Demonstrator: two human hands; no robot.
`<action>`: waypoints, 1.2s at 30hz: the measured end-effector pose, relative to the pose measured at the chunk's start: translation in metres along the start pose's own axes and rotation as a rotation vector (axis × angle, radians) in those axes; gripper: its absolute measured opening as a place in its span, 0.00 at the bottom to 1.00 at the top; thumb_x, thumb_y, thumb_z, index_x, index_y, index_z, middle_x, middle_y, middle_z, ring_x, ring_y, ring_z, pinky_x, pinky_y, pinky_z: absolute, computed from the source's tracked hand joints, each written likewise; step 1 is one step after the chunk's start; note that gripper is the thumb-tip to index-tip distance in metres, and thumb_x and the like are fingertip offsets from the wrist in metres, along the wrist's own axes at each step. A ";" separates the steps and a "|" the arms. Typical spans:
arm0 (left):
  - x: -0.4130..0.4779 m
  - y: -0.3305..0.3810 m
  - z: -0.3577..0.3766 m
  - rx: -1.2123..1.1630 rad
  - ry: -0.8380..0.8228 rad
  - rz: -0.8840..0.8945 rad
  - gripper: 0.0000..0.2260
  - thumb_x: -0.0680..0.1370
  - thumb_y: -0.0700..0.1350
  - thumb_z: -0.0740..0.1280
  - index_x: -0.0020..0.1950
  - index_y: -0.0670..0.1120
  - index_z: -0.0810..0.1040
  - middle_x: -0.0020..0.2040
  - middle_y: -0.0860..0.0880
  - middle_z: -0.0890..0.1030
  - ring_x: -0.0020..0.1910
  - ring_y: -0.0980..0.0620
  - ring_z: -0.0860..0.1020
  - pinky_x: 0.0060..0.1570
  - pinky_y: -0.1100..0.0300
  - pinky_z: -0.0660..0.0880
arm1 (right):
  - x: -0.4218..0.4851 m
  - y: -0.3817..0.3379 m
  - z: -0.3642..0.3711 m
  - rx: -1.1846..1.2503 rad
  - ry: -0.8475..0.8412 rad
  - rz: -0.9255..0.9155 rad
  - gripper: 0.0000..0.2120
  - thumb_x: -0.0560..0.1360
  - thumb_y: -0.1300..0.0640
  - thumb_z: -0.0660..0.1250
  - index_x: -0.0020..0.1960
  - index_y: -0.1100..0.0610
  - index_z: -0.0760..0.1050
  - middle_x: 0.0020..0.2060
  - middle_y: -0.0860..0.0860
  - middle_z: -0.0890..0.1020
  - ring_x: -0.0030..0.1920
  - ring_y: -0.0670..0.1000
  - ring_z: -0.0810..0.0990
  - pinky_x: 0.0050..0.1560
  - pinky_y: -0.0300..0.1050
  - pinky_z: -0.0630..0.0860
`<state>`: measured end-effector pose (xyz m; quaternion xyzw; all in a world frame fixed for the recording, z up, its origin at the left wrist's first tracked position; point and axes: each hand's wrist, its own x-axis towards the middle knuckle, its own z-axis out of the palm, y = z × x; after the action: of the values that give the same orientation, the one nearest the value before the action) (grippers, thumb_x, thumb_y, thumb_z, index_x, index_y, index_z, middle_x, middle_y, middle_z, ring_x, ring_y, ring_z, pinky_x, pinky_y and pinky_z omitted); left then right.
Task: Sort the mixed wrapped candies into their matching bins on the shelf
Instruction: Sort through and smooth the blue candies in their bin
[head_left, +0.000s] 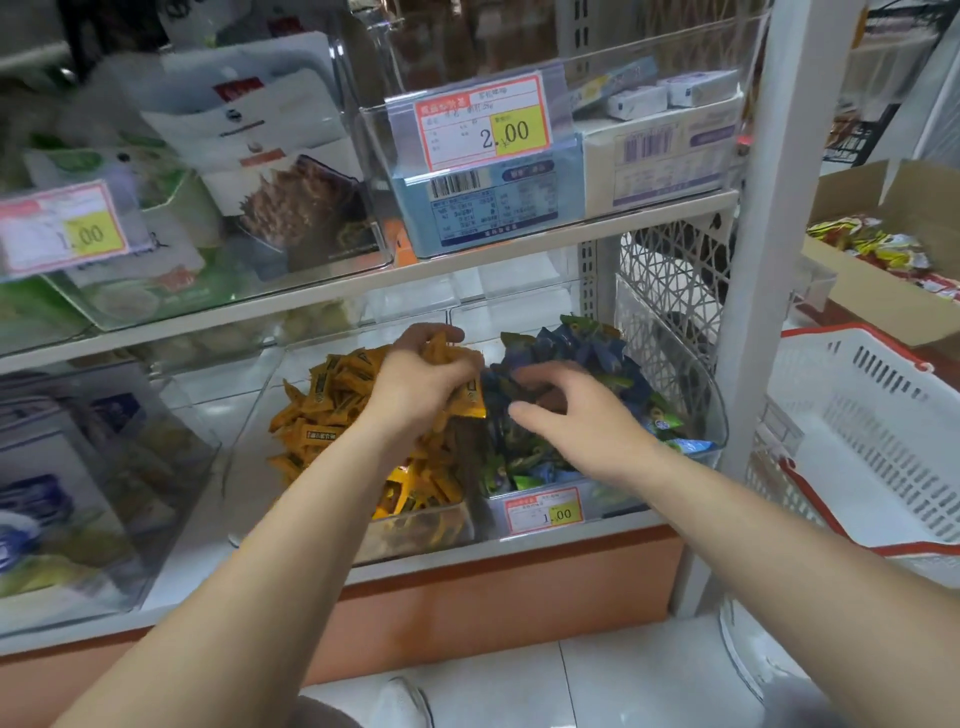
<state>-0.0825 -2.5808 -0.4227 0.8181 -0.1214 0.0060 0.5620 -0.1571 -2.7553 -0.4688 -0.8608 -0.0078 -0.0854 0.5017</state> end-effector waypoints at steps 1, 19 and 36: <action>-0.001 -0.004 -0.012 0.118 -0.043 0.058 0.14 0.71 0.48 0.76 0.54 0.55 0.78 0.45 0.51 0.84 0.42 0.49 0.83 0.38 0.53 0.81 | -0.001 0.004 -0.002 -0.172 0.012 -0.027 0.20 0.77 0.46 0.68 0.68 0.48 0.74 0.62 0.47 0.76 0.61 0.47 0.75 0.57 0.41 0.70; -0.041 -0.050 -0.065 0.969 -0.327 0.429 0.19 0.76 0.62 0.64 0.62 0.56 0.80 0.61 0.57 0.80 0.62 0.54 0.75 0.58 0.55 0.74 | -0.004 0.029 -0.022 -0.662 -0.161 0.029 0.18 0.77 0.43 0.65 0.64 0.47 0.77 0.61 0.51 0.76 0.64 0.57 0.73 0.61 0.54 0.74; 0.024 -0.024 0.121 0.882 -0.644 0.089 0.16 0.80 0.54 0.64 0.62 0.44 0.78 0.56 0.44 0.81 0.52 0.46 0.79 0.49 0.55 0.74 | 0.006 0.048 -0.052 -0.976 -0.376 0.318 0.14 0.78 0.45 0.61 0.45 0.55 0.73 0.42 0.53 0.78 0.41 0.55 0.76 0.39 0.44 0.71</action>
<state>-0.0694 -2.6884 -0.4855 0.9307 -0.3077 -0.1709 0.0991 -0.1534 -2.8243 -0.4845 -0.9847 0.0732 0.1532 0.0405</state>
